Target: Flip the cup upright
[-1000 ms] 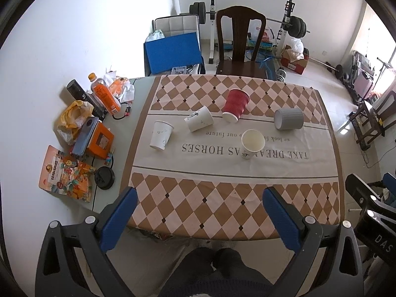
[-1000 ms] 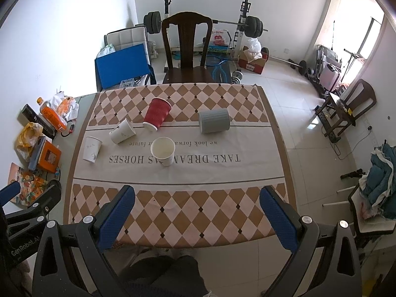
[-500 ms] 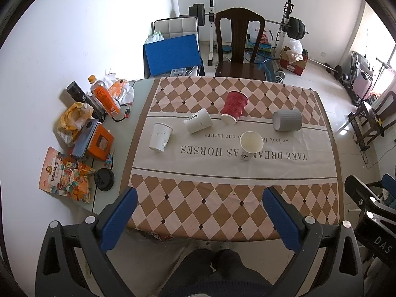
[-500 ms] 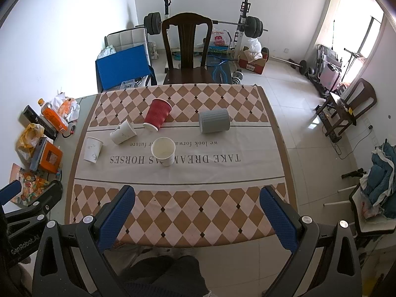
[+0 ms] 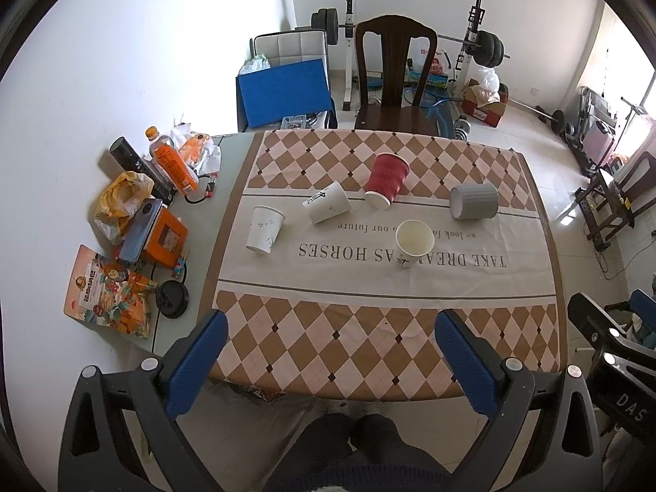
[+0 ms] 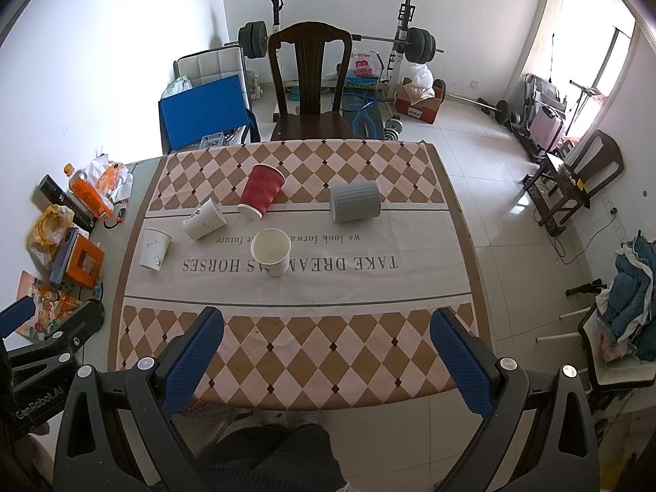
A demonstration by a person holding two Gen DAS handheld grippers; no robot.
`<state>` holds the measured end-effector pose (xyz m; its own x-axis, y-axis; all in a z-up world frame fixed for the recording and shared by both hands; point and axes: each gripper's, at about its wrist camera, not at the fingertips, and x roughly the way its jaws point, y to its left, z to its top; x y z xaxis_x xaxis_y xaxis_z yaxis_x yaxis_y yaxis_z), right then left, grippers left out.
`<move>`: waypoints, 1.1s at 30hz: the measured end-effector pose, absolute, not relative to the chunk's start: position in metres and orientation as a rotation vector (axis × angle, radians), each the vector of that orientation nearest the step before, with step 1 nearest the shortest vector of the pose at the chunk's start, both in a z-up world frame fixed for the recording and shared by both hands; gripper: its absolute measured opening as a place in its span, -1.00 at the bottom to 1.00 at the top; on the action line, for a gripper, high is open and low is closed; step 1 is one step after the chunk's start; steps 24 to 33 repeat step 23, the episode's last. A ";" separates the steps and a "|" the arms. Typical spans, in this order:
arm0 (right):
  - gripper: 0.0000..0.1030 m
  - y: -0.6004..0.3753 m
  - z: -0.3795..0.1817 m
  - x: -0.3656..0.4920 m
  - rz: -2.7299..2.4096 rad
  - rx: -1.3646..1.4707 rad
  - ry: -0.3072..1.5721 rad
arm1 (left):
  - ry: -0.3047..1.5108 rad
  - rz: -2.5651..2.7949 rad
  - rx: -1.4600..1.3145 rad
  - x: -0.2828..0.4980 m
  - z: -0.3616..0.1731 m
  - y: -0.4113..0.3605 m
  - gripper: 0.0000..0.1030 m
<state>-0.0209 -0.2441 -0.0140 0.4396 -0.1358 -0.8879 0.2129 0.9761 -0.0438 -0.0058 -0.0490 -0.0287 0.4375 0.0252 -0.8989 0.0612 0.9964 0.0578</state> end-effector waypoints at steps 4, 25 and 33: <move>0.98 -0.245 -0.014 -0.018 -0.219 0.081 1.094 | 1.117 -0.024 0.088 -0.006 -0.029 -0.049 1.00; 0.98 -0.245 -0.014 -0.021 -0.219 0.081 1.093 | 1.117 -0.036 0.079 0.007 -0.019 -0.061 1.00; 0.98 -0.245 -0.014 -0.021 -0.219 0.081 1.093 | 1.117 -0.036 0.079 0.007 -0.019 -0.061 1.00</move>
